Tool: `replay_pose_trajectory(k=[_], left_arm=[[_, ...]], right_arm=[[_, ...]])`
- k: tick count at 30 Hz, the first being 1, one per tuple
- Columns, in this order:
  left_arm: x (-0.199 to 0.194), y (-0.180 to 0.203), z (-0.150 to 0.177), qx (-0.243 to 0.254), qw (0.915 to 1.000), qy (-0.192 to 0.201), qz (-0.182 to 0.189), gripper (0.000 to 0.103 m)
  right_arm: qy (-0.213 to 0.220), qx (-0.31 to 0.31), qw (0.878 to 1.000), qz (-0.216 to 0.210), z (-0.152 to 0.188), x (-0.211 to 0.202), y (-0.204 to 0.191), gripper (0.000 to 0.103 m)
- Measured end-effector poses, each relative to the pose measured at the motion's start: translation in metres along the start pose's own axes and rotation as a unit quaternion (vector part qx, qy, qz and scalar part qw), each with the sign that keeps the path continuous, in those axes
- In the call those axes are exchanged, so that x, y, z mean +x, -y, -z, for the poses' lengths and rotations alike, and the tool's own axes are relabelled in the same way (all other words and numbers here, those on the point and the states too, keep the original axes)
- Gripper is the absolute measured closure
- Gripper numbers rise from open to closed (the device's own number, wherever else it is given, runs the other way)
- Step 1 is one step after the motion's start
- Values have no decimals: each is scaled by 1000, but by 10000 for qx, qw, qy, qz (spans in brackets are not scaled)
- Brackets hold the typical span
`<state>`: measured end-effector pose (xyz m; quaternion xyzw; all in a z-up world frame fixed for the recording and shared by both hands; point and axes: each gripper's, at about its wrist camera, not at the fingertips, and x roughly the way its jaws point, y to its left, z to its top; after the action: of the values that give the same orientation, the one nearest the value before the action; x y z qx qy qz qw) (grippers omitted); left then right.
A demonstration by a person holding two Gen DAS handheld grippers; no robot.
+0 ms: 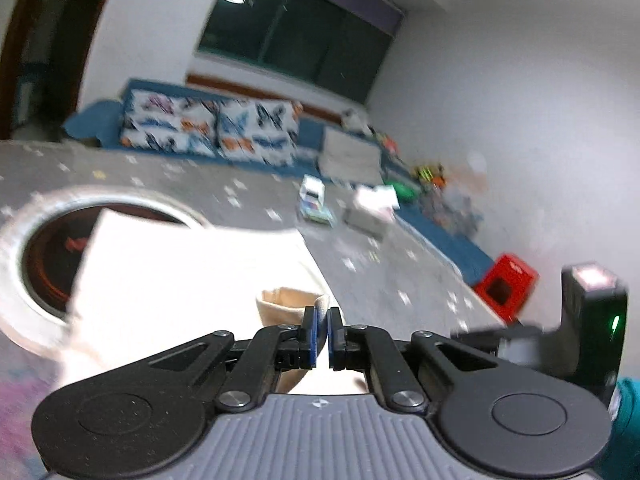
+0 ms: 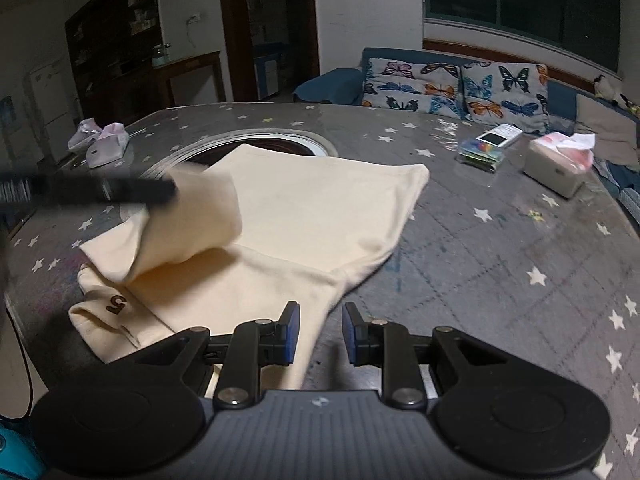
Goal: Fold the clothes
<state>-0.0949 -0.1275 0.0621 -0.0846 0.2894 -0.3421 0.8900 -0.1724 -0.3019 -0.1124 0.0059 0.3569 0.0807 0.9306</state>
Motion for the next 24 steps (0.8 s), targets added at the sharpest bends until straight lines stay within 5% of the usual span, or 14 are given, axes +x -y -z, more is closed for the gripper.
replay_pose_trajectory(k=[6,11,13,24], left_arm=[[18,7,19,67,9990,-401,181,90],[13,8,26,269,9971,-626,329,68],[7,3,22,307,9975,-560,293,68],[-18,-75,8,21,9947,-414,-943,68]], right_arm=[[77,78,9999,72,-2,-6,5,81],[146,88,9999,-31,-9,-6,4,81],[153,125,9997,-157,-13,-4,2,81],[-84,22,9988,-489,-19,35,-16,81]])
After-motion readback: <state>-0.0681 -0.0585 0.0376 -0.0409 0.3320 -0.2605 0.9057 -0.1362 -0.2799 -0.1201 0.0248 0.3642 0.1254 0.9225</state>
